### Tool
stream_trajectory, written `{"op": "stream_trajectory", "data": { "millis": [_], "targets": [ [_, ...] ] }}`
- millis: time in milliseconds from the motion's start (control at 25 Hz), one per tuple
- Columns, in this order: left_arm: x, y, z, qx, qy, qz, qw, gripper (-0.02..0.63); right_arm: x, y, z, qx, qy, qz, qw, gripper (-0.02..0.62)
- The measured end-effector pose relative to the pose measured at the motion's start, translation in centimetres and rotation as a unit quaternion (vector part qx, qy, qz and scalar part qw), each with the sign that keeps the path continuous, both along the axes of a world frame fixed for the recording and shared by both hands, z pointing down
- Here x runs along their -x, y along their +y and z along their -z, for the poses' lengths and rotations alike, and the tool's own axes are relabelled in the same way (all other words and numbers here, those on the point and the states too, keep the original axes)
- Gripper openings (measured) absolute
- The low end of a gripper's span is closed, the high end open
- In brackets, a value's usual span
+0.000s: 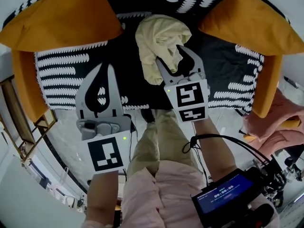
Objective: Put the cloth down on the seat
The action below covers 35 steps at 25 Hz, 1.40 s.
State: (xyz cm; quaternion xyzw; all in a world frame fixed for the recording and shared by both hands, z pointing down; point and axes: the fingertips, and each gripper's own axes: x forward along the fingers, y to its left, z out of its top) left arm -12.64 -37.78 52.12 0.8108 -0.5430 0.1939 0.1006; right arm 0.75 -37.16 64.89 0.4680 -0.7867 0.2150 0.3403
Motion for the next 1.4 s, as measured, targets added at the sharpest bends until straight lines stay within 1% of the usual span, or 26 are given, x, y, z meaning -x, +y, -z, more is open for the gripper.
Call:
{"op": "stream_trajectory", "data": {
  "millis": [120, 240, 400, 480, 600, 760, 880, 1000, 1160, 1280, 1400],
  "targets": [
    [-0.2, 0.7, 1.9, -0.012, -0.001, 0.001, 0.9999, 0.011, 0.1, 0.1, 2.4, -0.019, -0.003, 0.004, 1.000, 0.261],
    [0.1, 1.2, 4.3, -0.028, -0.001, 0.007, 0.9996, 0.011, 0.3, -0.1, 5.7, -0.049, -0.011, 0.004, 0.999, 0.255],
    [1.2, 3.0, 7.8, -0.042, 0.010, 0.026, 0.9987, 0.011, 1.7, 1.0, 11.5, -0.094, -0.042, 0.004, 0.995, 0.224],
    [1.7, 4.1, 10.2, -0.055, 0.015, 0.034, 0.9978, 0.011, 2.7, 1.9, 15.0, -0.123, -0.061, 0.010, 0.990, 0.192],
    [2.5, 5.7, 14.8, -0.090, 0.023, 0.047, 0.9946, 0.011, 4.0, 3.6, 20.7, -0.181, -0.073, 0.024, 0.981, 0.143],
    [3.4, 7.8, 19.8, -0.129, 0.031, 0.056, 0.9895, 0.011, 4.9, 5.8, 26.7, -0.239, -0.080, 0.025, 0.968, 0.055],
    [3.8, 10.1, 23.7, -0.164, 0.038, 0.061, 0.9838, 0.011, 5.2, 7.8, 31.1, -0.276, -0.091, 0.019, 0.957, 0.006],
    [4.1, 12.1, 27.1, -0.200, 0.042, 0.062, 0.9769, 0.011, 5.4, 9.4, 34.6, -0.298, -0.106, 0.013, 0.948, 0.002],
    [4.2, 14.4, 30.5, -0.240, 0.043, 0.064, 0.9678, 0.011, 6.1, 11.3, 38.1, -0.334, -0.102, 0.030, 0.937, 0.000],
    [4.1, 16.1, 32.2, -0.257, 0.044, 0.061, 0.9635, 0.011, 6.5, 13.2, 39.9, -0.342, -0.102, 0.033, 0.934, 0.000],
    [4.2, 17.9, 33.7, -0.268, 0.049, 0.060, 0.9603, 0.011, 7.3, 15.0, 41.7, -0.366, -0.102, 0.045, 0.924, 0.000]
  ]
}}
